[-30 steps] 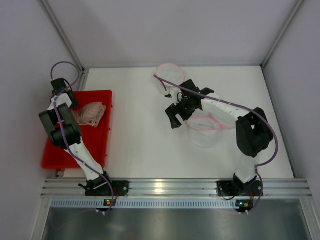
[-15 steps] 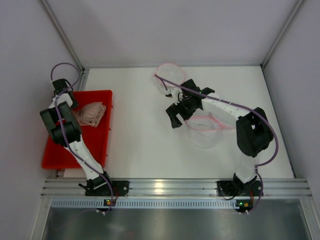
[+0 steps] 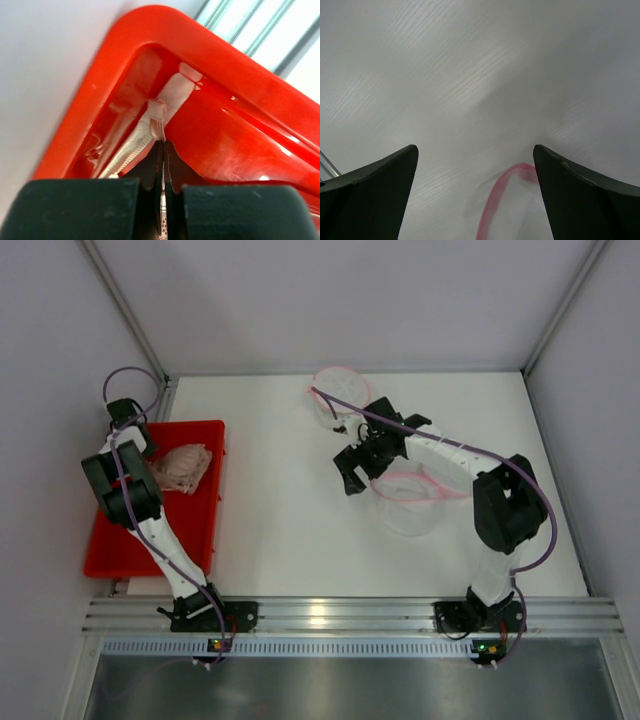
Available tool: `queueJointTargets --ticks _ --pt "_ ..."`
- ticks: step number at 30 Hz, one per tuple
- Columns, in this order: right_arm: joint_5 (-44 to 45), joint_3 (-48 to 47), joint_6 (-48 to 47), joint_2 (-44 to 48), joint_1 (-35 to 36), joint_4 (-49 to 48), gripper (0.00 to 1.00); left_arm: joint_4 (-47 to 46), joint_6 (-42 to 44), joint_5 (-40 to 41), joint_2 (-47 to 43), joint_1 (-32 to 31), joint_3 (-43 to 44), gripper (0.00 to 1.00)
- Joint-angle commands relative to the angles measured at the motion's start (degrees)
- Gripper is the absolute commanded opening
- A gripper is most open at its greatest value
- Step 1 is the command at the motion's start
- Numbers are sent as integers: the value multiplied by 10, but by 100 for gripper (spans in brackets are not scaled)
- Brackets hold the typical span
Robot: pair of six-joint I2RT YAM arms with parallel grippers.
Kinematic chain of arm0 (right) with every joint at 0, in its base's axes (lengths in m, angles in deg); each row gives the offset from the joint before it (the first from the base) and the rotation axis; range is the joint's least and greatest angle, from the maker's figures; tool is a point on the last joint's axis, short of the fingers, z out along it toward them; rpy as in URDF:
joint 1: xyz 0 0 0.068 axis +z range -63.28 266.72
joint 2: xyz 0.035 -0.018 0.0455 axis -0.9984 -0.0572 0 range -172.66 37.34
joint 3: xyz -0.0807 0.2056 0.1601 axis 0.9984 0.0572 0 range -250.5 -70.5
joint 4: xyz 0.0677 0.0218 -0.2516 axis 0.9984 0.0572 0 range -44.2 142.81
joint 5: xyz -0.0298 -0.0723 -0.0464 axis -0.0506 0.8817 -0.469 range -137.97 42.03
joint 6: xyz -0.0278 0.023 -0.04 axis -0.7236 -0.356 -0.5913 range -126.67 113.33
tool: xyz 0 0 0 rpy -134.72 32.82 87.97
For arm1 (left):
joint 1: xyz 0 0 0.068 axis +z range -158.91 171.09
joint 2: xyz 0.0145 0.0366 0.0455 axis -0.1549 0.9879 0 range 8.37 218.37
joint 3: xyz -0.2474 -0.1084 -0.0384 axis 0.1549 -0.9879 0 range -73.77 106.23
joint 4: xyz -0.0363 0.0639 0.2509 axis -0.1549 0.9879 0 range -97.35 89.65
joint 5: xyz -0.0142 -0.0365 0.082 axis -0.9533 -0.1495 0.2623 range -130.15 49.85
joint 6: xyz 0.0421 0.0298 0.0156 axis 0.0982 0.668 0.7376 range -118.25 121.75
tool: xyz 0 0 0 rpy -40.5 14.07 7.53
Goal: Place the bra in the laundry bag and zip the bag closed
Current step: Pick up the bra from the bin.
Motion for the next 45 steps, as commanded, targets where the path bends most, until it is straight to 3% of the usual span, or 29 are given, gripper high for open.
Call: queueJointTargets --ticks 1,7,13,18,20,29,38,45 --pt "3 -20 -10 15 -8 5 99 -6 -8 -35 -34 0 16 0" --pt "8 -17 -9 52 -19 8 99 3 7 -106 -201 -18 0 0" --pt "-1 -3 -4 96 -57 5 99 18 40 -168 -355 -75 59 0" --pt "-4 23 -7 144 -85 -2 99 10 -26 -275 -432 -100 114 0" --pt "-5 30 -9 163 -93 -1 99 -2 -39 -279 -447 -110 139 0" --pt "-21 55 -3 213 -109 -17 100 -1 -154 -432 -456 -132 234 0" --pt "-26 89 -5 239 -134 -28 99 -4 -246 -557 -521 -158 204 0" --pt "-43 82 -6 242 -176 -23 99 -4 -323 -596 -528 -225 180 0"
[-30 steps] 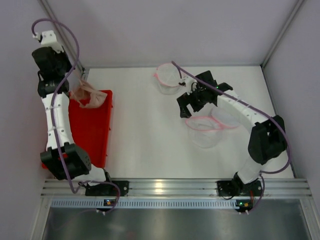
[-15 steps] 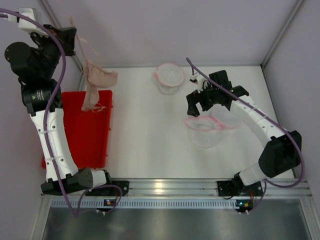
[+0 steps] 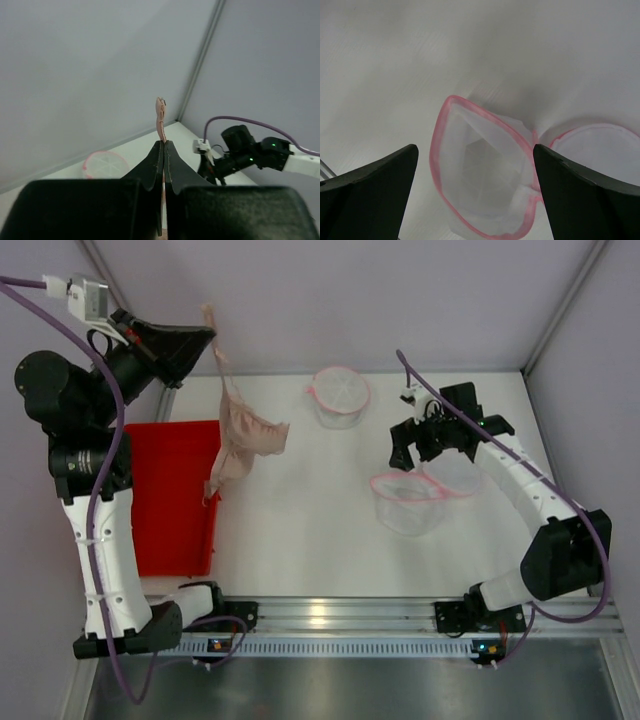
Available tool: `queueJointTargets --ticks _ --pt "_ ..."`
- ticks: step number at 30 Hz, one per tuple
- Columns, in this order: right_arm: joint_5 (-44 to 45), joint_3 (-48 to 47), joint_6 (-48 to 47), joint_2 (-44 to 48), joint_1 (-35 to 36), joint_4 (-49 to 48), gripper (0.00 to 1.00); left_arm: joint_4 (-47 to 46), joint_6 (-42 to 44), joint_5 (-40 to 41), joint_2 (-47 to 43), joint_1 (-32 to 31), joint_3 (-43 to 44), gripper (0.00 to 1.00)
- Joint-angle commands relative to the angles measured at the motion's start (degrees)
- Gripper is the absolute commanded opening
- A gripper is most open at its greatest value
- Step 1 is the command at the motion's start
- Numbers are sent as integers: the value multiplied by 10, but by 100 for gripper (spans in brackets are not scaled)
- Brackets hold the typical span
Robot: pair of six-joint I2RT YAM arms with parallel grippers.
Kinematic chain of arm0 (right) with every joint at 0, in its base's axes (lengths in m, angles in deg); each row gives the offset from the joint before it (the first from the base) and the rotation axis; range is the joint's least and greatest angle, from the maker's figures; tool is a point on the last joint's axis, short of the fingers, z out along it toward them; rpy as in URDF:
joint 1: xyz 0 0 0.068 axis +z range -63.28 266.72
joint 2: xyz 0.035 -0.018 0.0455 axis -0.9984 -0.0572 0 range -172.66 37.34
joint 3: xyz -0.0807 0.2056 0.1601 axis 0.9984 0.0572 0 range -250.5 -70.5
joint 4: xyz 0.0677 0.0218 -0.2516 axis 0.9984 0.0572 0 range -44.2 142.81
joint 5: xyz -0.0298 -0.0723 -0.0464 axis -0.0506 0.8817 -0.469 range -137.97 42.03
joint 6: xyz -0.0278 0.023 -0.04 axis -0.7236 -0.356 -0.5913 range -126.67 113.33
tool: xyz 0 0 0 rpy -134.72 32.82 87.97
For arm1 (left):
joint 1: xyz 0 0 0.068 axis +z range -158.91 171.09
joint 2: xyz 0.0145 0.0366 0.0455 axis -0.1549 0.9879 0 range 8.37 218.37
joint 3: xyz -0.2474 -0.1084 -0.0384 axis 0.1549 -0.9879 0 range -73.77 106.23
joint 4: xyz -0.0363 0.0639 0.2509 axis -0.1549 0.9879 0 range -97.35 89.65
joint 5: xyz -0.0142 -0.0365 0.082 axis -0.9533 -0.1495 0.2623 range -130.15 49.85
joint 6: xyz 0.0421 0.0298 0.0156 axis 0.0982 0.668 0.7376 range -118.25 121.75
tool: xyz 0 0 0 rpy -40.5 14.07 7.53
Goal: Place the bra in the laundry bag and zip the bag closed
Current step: Pick up the bra from the bin, then place the bra at the center of the board.
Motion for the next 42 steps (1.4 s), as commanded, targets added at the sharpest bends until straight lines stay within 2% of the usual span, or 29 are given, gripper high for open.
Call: queueJointTargets --ticks 1,4,8,11,15,16,20,25,28,29,31,32,34,35,42 --pt "-18 -10 -6 26 -21 -13 99 -22 -53 -29 8 -36 -6 0" --pt "-23 -9 -2 24 -32 -15 100 -22 -44 11 41 -73 19 0" --pt "-25 -10 -3 21 -40 -14 100 -30 -72 41 132 -74 96 0" --pt "-27 -13 -6 19 -47 -12 99 -70 -67 79 202 -74 161 0" --pt "-26 -20 -13 15 -58 -4 99 -76 -71 117 316 -74 344 0" --pt "-26 -22 -14 15 -60 -3 99 -94 -73 127 331 -74 360 0" --pt "-27 -23 -20 14 -70 4 99 -167 -67 164 377 -74 366 0" --pt "-28 -21 -25 16 -78 8 99 -195 -51 162 385 -74 344 0" --pt "-28 -17 -28 19 -82 9 99 -197 -65 97 354 -74 262 0" --pt "-28 -17 -28 19 -83 10 99 -197 -63 86 336 -82 186 0" --pt "-31 -14 -28 23 -85 9 100 -205 -45 61 275 -101 101 0" --pt "-34 -11 -29 24 -87 9 99 -209 -25 46 241 -110 22 0" --pt "-35 -8 -28 25 -88 10 99 -209 0 29 207 -121 -45 0" --pt "-36 -7 -29 26 -88 9 99 -209 14 21 193 -134 -111 0" --pt "-35 -1 -35 38 -90 16 100 -178 44 -23 63 -199 -344 0"
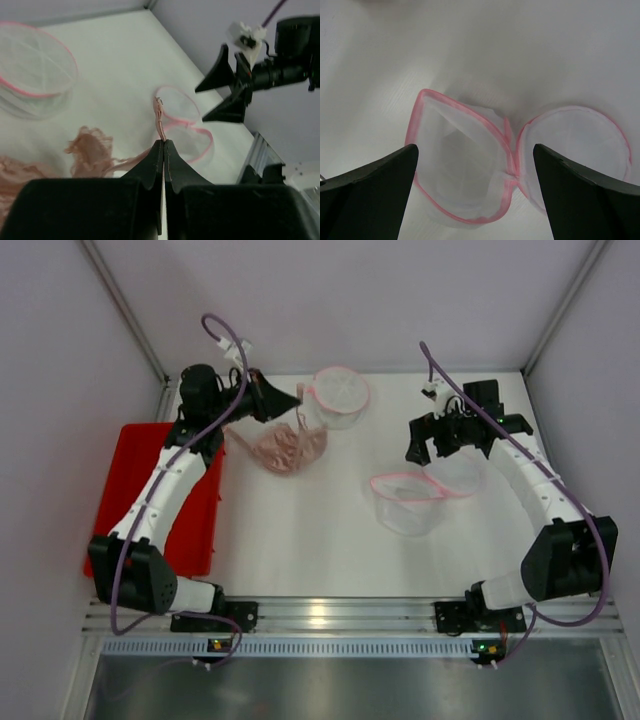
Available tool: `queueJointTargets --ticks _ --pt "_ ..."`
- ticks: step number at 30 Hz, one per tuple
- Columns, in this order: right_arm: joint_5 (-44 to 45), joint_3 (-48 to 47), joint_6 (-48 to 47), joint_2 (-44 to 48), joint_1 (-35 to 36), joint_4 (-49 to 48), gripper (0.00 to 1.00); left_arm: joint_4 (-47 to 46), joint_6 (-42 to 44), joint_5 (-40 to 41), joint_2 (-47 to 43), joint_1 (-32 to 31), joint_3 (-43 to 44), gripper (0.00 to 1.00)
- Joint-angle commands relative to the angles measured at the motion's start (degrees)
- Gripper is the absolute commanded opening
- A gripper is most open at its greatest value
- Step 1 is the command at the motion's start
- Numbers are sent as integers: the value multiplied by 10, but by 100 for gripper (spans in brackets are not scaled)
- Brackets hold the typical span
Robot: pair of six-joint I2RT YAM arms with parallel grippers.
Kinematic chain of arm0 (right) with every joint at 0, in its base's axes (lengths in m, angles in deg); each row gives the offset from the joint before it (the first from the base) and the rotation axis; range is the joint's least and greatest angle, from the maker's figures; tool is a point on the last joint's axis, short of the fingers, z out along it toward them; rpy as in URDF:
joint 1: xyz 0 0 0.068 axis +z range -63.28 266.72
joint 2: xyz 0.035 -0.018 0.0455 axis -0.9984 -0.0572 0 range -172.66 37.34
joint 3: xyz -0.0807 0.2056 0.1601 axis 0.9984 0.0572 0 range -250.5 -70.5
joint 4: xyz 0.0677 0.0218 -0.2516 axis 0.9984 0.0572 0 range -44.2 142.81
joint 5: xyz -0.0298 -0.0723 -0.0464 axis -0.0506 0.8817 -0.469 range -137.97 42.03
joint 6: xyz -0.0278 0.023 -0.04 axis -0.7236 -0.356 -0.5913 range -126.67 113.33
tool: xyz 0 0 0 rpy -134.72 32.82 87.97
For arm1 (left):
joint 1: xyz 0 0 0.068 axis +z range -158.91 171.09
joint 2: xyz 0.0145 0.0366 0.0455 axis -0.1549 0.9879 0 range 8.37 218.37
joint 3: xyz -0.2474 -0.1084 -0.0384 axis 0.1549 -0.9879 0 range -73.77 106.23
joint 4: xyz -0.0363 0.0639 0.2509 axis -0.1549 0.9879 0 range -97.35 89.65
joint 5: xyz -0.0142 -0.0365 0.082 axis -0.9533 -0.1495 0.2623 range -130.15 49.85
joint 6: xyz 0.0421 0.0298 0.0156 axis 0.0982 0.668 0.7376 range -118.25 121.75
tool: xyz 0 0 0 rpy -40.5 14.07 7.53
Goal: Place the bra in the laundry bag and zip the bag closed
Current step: Place the bra at the center of the board.
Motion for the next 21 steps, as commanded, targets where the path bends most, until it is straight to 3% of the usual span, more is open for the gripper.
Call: queueJointTargets --ticks 1,7,8,10,11,15,21 --pt "-12 -1 -12 32 -8 5 99 -4 33 -43 -89 -37 -73 0" --pt "-16 -3 -12 25 -8 18 99 48 66 -43 -163 -160 -213 2" --pt "-15 -4 -16 26 -9 19 99 58 75 -43 -168 -183 -234 17" --pt "-9 -3 -26 28 -9 28 99 72 100 -49 -183 -194 -246 32" --pt "-7 -3 -32 28 -11 31 99 93 111 -47 -186 -197 -244 42" --pt "5 -5 -66 17 -26 44 99 158 176 -27 -188 -197 -199 52" --pt "51 -36 -108 -68 -76 54 98 202 239 22 -176 -195 -152 54"
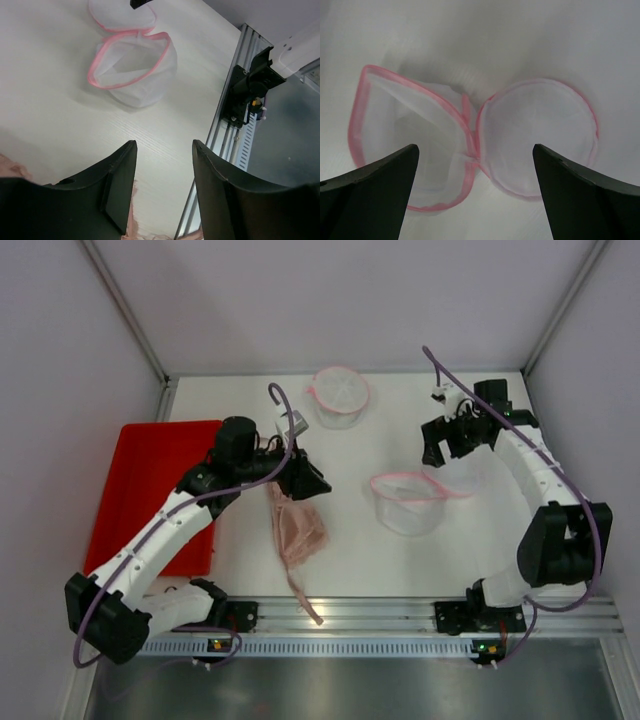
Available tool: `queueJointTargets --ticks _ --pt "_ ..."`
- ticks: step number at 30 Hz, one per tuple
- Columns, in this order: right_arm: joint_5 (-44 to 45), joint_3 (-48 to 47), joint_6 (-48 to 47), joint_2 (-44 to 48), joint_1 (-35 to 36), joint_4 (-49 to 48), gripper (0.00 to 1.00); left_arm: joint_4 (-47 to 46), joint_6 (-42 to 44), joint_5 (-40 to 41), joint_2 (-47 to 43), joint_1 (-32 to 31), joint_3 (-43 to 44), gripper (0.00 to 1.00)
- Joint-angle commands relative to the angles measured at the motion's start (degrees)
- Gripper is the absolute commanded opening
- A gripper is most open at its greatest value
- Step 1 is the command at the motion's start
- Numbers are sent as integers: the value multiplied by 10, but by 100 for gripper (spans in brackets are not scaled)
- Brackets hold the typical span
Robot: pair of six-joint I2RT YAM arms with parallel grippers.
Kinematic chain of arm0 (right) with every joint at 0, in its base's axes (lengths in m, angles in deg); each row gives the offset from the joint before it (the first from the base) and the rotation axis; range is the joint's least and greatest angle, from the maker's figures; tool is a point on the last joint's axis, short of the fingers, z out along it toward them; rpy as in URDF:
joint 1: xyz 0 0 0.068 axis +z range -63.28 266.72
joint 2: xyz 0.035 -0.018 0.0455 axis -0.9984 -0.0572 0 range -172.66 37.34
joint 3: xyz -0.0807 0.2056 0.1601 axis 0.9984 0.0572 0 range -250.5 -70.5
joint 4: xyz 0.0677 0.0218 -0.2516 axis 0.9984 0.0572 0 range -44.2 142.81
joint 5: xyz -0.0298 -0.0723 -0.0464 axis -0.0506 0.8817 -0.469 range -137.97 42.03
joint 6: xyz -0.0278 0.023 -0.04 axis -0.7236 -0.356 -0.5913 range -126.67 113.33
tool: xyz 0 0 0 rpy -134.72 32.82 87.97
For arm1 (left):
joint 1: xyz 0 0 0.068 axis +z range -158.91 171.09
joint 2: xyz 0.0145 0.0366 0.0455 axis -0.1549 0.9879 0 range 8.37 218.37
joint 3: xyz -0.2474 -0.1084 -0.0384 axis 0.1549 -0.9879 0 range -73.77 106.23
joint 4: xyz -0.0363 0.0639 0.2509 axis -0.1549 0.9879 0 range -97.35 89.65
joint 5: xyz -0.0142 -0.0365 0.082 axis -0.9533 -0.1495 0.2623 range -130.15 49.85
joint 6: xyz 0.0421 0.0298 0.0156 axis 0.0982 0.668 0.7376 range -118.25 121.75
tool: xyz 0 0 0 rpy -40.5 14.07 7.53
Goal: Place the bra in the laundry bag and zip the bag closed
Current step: Place the bra at the center of the board.
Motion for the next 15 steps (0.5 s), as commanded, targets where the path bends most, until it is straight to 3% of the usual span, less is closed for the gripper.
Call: queueJointTargets --ticks 1,15 --pt "32 -31 -35 -54 -38 18 97 22 58 39 -7 2 30 54" --pt "34 25 -42 -139 -26 18 99 25 58 92 5 17 19 55"
